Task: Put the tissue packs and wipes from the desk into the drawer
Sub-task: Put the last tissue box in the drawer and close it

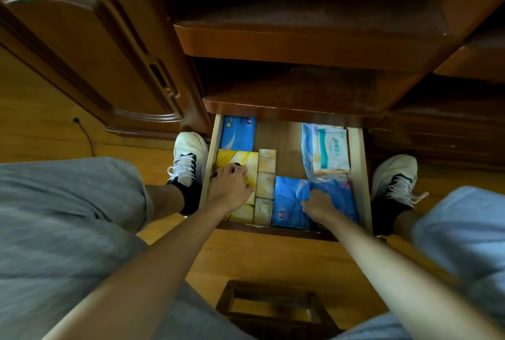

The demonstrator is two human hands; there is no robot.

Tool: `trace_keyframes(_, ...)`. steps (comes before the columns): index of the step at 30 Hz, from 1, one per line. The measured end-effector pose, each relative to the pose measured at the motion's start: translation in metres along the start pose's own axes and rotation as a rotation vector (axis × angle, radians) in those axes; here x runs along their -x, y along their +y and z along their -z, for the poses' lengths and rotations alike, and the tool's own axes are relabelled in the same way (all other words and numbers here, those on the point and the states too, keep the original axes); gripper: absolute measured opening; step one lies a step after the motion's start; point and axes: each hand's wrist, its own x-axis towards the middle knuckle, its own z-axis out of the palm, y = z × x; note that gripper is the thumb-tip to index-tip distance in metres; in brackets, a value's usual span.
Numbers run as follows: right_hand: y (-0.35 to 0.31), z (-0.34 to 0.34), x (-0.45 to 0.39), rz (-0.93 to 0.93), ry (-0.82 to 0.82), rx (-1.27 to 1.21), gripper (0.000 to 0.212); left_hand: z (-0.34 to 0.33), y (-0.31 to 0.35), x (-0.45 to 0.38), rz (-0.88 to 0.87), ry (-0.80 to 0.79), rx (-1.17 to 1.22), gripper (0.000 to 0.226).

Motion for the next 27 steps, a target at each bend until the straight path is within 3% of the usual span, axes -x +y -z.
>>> trace_keyframes(4,-0.004,0.007,-0.001,0.045,0.044,0.274,0.017,-0.005,0.009,0.000,-0.066,0.002,-0.067,0.051)
trace_keyframes(7,-0.017,0.019,0.001,0.105,0.236,0.558,0.039,-0.006,0.011,-0.001,-0.093,0.002,-0.118,0.054)
trace_keyframes(9,-0.026,0.025,-0.005,0.242,0.321,0.508,0.053,-0.005,0.011,-0.002,-0.103,0.018,-0.163,0.056)
trace_keyframes(13,-0.030,0.023,-0.010,0.362,0.012,0.384,0.054,-0.006,0.008,-0.003,-0.140,0.028,-0.223,0.059)
trace_keyframes(18,-0.028,0.022,-0.011,0.371,0.030,0.446,0.056,-0.006,0.009,-0.010,-0.128,0.066,-0.187,0.052)
trace_keyframes(23,-0.030,0.021,-0.020,0.350,0.074,0.335,0.059,0.002,0.014,-0.032,-0.154,0.197,-0.223,0.045)
trace_keyframes(25,-0.032,0.019,-0.025,0.381,0.172,0.308,0.062,0.004,0.012,-0.041,-0.130,0.165,-0.256,0.052)
trace_keyframes(27,-0.038,0.019,-0.032,0.403,0.157,0.259,0.066,0.003,0.008,-0.045,-0.111,0.095,-0.287,0.061)
